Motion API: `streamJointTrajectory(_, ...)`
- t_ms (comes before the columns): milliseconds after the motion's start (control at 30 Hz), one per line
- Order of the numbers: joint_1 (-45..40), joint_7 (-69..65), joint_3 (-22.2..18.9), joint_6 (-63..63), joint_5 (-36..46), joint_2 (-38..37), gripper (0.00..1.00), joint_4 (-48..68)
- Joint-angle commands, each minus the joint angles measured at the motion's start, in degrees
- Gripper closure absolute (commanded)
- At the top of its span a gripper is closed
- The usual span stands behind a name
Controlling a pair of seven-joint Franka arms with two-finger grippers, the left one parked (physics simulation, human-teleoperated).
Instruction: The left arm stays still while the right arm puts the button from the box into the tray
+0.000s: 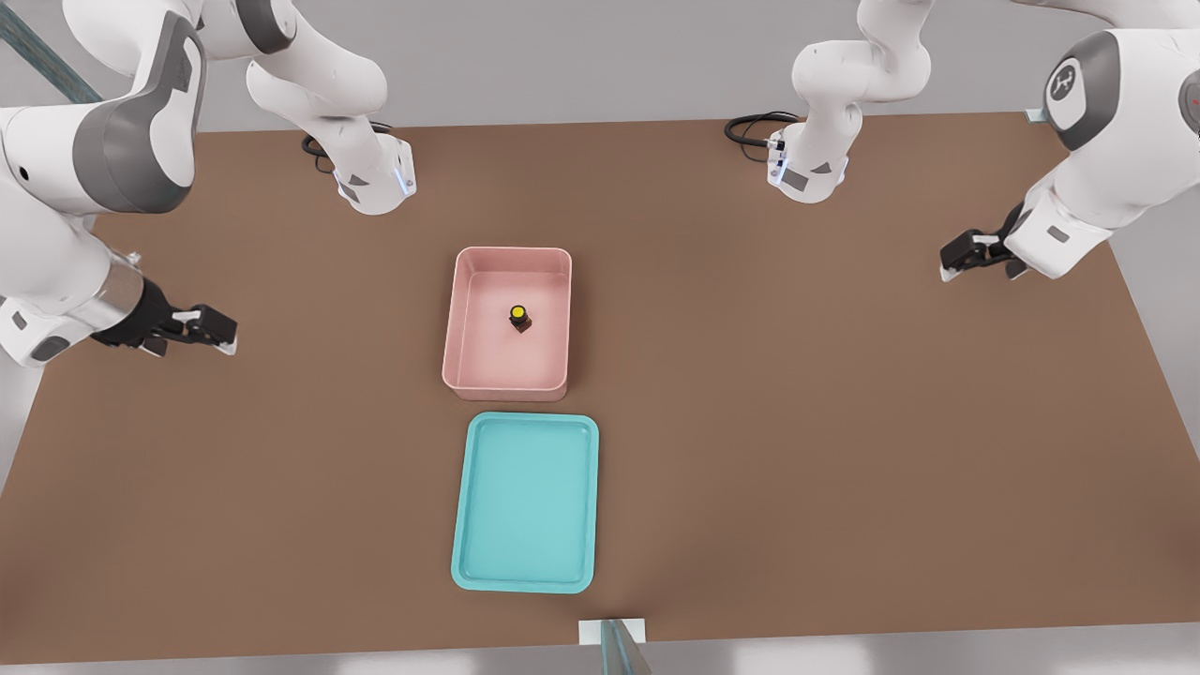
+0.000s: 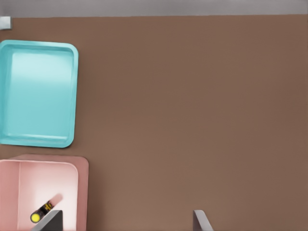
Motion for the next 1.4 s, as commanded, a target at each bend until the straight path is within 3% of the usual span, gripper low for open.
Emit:
streamJointTrajectory(0,0.01,2.16,0.01,2.50,0.02,-0.07,0.00,0.01)
streamJointTrajectory(33,1.06,1.64,0.53,2.50,0.46,0.20,0.00,-0.08)
streamJointTrajectory(100,26.34,7.32,1.24,4.68,0.55,3.79,0.00,2.03)
streamJointTrajectory(133,34.27,21.39,1.24,8.04,0.02,4.59,0.00,1.60)
streamJointTrajectory(167,37.98,20.18,1.85,7.52,-0.69,4.42,0.00,-0.25)
streamJointTrajectory(200,41.13,36.98,4.31,7.16,3.00,4.94,0.00,-0.69)
streamJointTrajectory(233,47.03,51.63,4.49,9.09,-0.94,4.15,0.00,-8.07)
streamJointTrajectory(300,50.02,57.27,4.05,27.55,-1.74,-2.09,0.00,-30.39)
streamJointTrajectory(333,58.45,55.87,-8.77,35.36,1.69,-2.26,0.00,-37.51)
streamJointTrajectory(367,59.77,48.49,-14.22,44.42,1.86,-2.35,0.00,-45.33)
streamJointTrajectory(433,63.02,34.51,-25.12,46.54,7.66,-2.53,0.00,-48.94)
streamJointTrajectory(467,63.38,33.10,-26.54,46.62,9.07,-2.18,0.00,-48.86)
streamJointTrajectory(567,63.38,33.54,-26.80,50.66,13.91,-0.68,0.00,-49.03)
streamJointTrajectory(833,63.47,26.16,-29.00,63.94,14.08,1.60,0.00,-56.94)
streamJointTrajectory(1033,64.26,30.55,-22.93,74.57,14.26,1.78,0.00,-63.53)
streamJointTrajectory(1233,64.08,24.57,-24.16,82.40,14.26,1.52,0.00,-70.21)
streamJointTrajectory(1367,64.35,27.21,-22.06,86.70,14.34,1.78,0.00,-72.59)
